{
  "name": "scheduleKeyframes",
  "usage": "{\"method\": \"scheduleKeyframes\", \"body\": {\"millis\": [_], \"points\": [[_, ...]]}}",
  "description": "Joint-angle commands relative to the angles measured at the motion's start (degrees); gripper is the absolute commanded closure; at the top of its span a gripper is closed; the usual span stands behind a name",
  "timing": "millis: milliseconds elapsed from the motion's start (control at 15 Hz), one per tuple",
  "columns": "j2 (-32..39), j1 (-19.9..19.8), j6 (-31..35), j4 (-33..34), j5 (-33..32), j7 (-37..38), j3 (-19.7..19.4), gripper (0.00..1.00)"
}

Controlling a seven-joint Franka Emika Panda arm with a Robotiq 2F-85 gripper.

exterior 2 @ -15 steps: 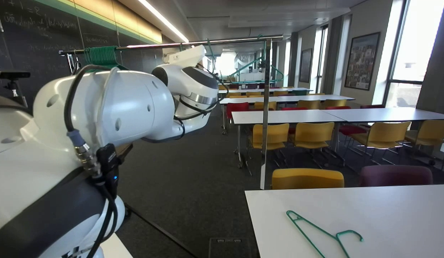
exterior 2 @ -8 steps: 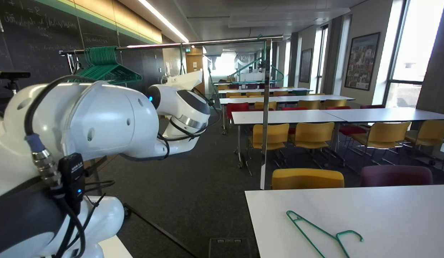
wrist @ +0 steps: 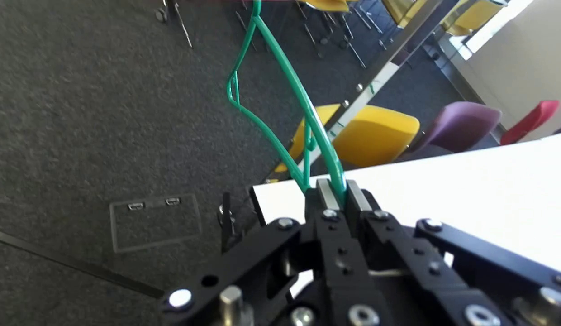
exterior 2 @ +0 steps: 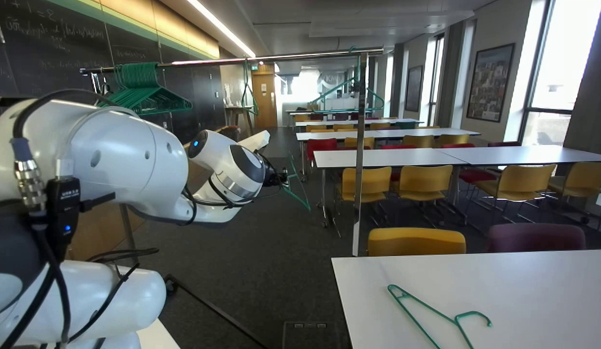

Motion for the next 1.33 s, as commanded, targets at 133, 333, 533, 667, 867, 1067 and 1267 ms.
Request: {"method": "scheduleKeyframes", "body": {"millis": [133,333,533,667,867,1067,1267], "points": [[3.89,3.57,-25.02,2.88,-3.49,-1.28,7.4,0.98],[3.52,9.01,-36.81,5.78,-9.48,-1.86,7.46,0.98],[-2.16,5.28,-37.89,7.57,-12.17,-1.97,10.76,0.98],[-4.71,4.53,-39.15,8.08,-15.08,-1.97,10.76,0.98],[-9.37,2.86,-40.32,8.06,-18.72,-1.97,10.16,0.98],[-15.1,-0.24,-40.76,8.47,-21.63,-1.97,9.44,0.98],[-21.63,-5.33,-40.28,7.54,-21.72,-1.98,11.39,0.98]]}}
